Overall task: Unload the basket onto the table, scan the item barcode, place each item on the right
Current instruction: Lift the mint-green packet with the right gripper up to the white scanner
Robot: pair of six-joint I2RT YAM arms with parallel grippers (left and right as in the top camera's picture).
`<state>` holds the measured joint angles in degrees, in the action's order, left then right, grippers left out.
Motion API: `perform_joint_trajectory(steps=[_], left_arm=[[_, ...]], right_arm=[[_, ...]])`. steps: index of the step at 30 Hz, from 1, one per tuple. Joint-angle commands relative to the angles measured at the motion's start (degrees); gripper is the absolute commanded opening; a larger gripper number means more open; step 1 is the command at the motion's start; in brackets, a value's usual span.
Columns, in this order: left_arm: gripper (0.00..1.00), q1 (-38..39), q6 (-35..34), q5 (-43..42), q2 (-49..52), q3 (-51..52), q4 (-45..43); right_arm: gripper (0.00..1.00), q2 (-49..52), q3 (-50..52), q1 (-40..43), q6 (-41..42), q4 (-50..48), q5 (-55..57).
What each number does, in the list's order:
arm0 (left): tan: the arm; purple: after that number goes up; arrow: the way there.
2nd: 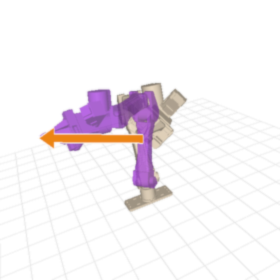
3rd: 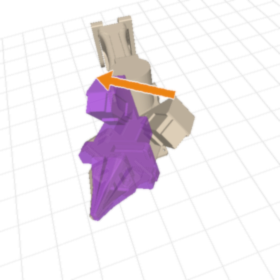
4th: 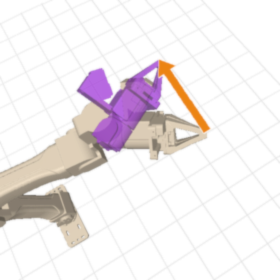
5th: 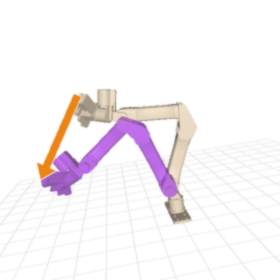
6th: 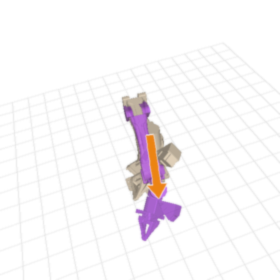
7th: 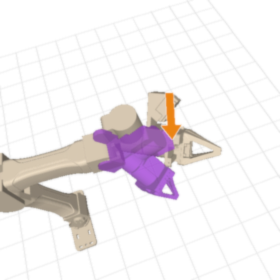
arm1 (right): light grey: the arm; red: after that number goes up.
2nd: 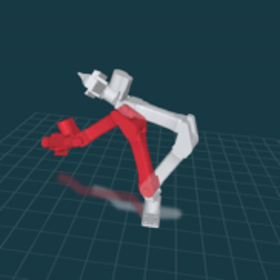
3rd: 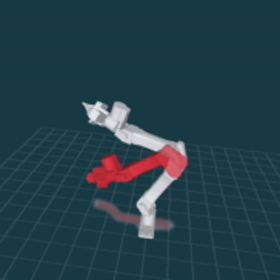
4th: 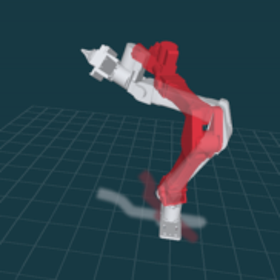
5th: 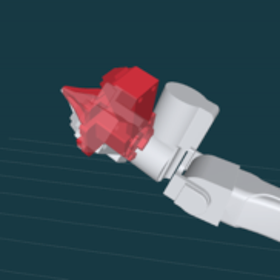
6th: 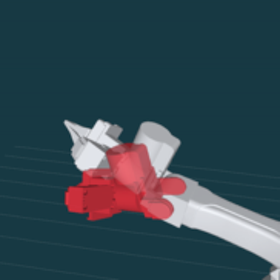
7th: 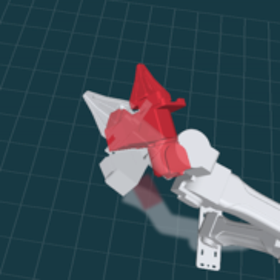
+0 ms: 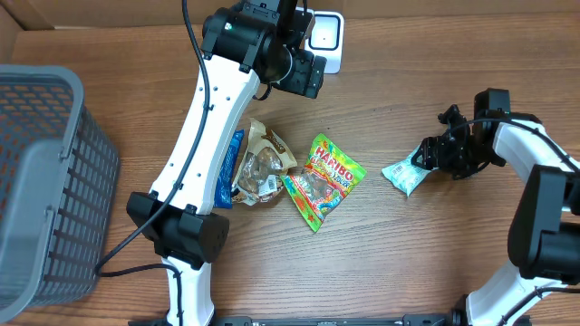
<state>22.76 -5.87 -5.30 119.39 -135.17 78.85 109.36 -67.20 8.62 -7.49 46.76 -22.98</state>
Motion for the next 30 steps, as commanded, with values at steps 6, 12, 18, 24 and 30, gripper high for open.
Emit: perform_joint_trajectory(steps=[6, 12, 18, 24, 30], left_arm=[[0.90, -0.31, -0.57, 1.31, -0.13, -0.94, -0.39], [0.88, -0.42, -0.61, 1.31, -0.13, -0.94, -1.92], [0.85, -2.36, -2.45, 1.27, -0.17, -1.07, -2.80], [0.82, -6.88, -4.04, 0.17, -1.38, -2.23, -2.73], [0.83, -10.43, -3.98, 0.07, -6.95, -3.98, -2.80]], right_arm=[[0.48, 1.66, -0.37, 0.07, 4.98, -2.45, -4.57], [0.24, 1.66, -0.70, 0.09, 8.04, -8.02, -11.67], [0.04, 0.83, -4.85, 0.13, 10.54, -5.64, -11.65], [0.04, -2.47, -13.42, 0.07, 11.85, 1.62, -11.63], [0.04, -4.90, -22.69, -3.13, 19.85, 2.64, -2.27]])
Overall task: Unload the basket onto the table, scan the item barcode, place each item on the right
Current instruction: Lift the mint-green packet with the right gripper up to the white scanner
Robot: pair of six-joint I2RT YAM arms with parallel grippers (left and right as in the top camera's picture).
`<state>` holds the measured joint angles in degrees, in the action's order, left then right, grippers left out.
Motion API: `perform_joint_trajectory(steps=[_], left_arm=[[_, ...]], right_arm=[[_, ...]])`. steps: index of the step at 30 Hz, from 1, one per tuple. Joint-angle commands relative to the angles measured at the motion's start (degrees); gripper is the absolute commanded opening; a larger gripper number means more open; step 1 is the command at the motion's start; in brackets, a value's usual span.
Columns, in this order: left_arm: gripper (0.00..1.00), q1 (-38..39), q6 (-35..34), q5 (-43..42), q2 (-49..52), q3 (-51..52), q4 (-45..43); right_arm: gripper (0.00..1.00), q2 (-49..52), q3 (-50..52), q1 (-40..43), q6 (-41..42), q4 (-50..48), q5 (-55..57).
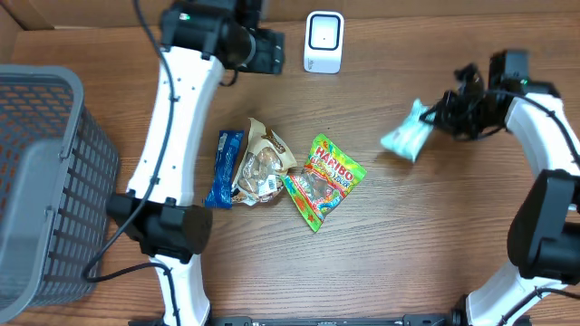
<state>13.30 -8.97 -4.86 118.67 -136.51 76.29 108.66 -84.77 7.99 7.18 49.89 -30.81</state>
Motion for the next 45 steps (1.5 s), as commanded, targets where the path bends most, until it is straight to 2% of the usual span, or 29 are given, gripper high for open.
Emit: perform_joint_trajectory(steps=[1, 4, 6, 9, 13, 15, 20, 26, 35, 41, 45], left_arm=[[0.84, -1.36, -0.87, 0.17, -7.28, -2.71, -0.28], [0.89, -2.47, -0.90, 2.36, -10.10, -2.73, -0.26], [1.00, -2.86, -0.87, 2.95, -10.99, -2.73, -0.20], [1.00, -2.91, -0.85, 2.99, -11.10, -2.71, 0.37], [1.00, -2.91, -0.92, 7.56, -10.99, -2.62, 1.73], [1.00, -3.15, -0.94, 10.91, -11.02, -2.62, 1.70], [1.00, -5.22, -0.92, 17.86, -11.13, -2.64, 2.14], [1.00, -8.48, -0.90, 20.96, -11.10, -2.62, 3.26], [1.00, -8.79, -0.90, 20.92, -11.10, -2.62, 3.26], [1.00, -8.79, -0.90, 20.92, -11.10, -2.62, 3.23], [1.00, -8.79, -0.90, 20.92, -11.10, -2.62, 3.23]], right_arm=[[0.04, -4.39, -6.45, -3.85, 5.99, -0.90, 8.76], [0.04, -4.52, -9.66, -9.38, 6.60, -3.61, 20.94], [0.04, -4.52, -10.19, -14.01, 6.58, -7.50, 31.19], [0.04, -4.50, -10.19, -20.63, 5.99, -14.01, 46.71], [0.04, -4.28, -10.16, -28.89, -3.63, -27.69, 65.51], [0.04, -3.52, -10.16, -31.34, -12.24, -36.74, 68.72], [0.04, 0.13, -10.16, -32.85, -29.29, -55.15, 65.81], [0.04, 7.10, -10.16, -32.79, -42.75, -67.78, 59.58], [0.04, 15.61, -10.16, -32.79, -54.18, -75.56, 52.92], [0.04, 15.93, -10.16, -32.79, -54.16, -75.80, 44.19], [0.04, 16.61, -10.16, -32.79, -54.16, -76.02, 42.80]])
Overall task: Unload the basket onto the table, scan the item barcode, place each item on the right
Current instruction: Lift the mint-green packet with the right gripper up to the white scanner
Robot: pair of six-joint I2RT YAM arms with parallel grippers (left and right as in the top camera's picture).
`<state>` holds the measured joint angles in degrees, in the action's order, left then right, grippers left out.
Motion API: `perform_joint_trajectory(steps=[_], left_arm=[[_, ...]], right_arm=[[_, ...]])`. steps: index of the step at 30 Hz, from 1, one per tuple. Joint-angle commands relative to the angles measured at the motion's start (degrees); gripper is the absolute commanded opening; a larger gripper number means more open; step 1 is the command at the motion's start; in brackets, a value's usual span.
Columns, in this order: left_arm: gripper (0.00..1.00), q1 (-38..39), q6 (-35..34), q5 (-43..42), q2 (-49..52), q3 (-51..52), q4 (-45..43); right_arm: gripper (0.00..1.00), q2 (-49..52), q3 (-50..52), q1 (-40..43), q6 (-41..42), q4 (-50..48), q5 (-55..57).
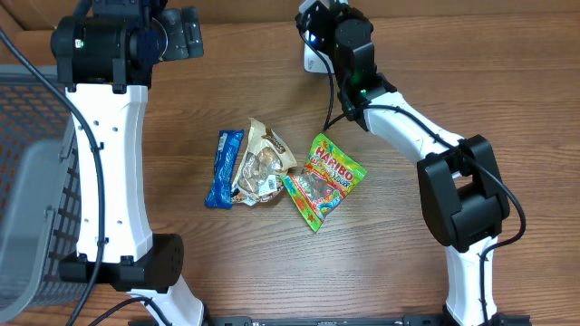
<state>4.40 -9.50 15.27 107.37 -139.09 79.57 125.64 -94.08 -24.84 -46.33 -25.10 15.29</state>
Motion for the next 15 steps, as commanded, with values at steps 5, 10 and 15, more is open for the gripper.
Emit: perform_joint_trajectory(steps=[5, 10, 15], left_arm=[[1.00, 0.11, -0.37, 0.79, 0.20, -0.04, -0.04], [1.00, 0.11, -0.37, 0.79, 0.20, -0.04, -0.04], [1.00, 0.11, -0.37, 0.79, 0.20, -0.04, -0.02]], right_arm=[[0.04, 2.62, -0.85, 0.46, -2.29, -5.73, -4.31], [0.04, 5.97, -0.85, 0.81, -8.26, -7.89, -7.50], [0.04, 7.50, -0.85, 1.36, -8.81, -7.91, -7.48]])
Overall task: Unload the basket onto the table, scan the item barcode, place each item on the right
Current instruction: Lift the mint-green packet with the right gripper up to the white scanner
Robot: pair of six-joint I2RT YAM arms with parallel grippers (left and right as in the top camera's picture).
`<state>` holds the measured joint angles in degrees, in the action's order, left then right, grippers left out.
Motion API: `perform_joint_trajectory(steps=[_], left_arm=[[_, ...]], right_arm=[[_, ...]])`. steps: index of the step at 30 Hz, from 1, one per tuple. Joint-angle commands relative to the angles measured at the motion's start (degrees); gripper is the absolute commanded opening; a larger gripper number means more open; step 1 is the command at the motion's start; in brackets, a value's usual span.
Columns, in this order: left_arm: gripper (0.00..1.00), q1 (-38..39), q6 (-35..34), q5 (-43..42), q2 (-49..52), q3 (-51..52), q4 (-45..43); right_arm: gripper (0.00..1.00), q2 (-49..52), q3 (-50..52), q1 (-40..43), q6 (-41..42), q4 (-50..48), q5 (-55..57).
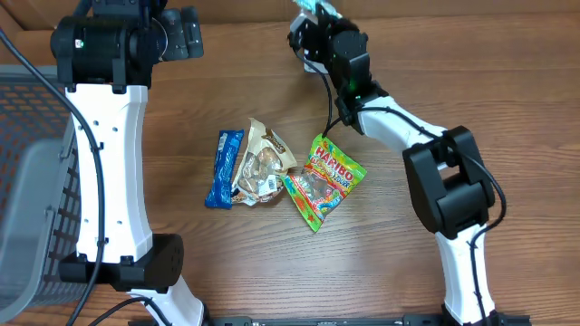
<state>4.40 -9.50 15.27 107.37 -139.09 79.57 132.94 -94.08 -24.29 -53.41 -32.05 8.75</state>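
My right gripper (313, 20) reaches to the table's far edge at top centre. It is shut on a small light-teal packet (319, 7), of which only a sliver shows at the frame's top. The right arm covers the spot below it, and no scanner shows there. My left gripper (186, 32) hangs high at the upper left, away from the items; its fingers are too dark to read. On the table lie a blue bar (222, 168), a brown-and-white snack bag (259, 163) and a green Haribo bag (323, 179).
A grey mesh basket (36, 181) fills the left edge. The left arm's white links (109, 172) stand between the basket and the items. The right arm's links (408, 136) slant across the right of the table. A cardboard wall runs along the back.
My right gripper has shifted slightly up and left at the back edge, and the teal packet now pokes out at the frame's top. The white scanner's edge no longer shows. The left arm has not moved.
My right gripper was at the teal packet on the table's right while the left gripper hung by the white scanner. Then the right held the packet raised and the left had moved off left. Later the right was over the scanner, where it remains.
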Motion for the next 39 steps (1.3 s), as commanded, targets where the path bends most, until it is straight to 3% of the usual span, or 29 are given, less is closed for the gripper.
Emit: perform_joint_trajectory(steps=[1, 35, 39], left_arm=[[1.00, 0.11, -0.37, 0.79, 0.20, -0.04, -0.04], [1.00, 0.11, -0.37, 0.79, 0.20, -0.04, -0.04], [1.00, 0.11, -0.37, 0.79, 0.20, -0.04, -0.04]], right_arm=[[0.04, 0.20, -0.85, 0.85, -1.75, -1.33, -0.94], [0.04, -0.17, -0.85, 1.88, -2.51, -6.93, -3.56], [0.04, -2.80, -0.81, 0.96, 1.27, -6.62, -1.46]])
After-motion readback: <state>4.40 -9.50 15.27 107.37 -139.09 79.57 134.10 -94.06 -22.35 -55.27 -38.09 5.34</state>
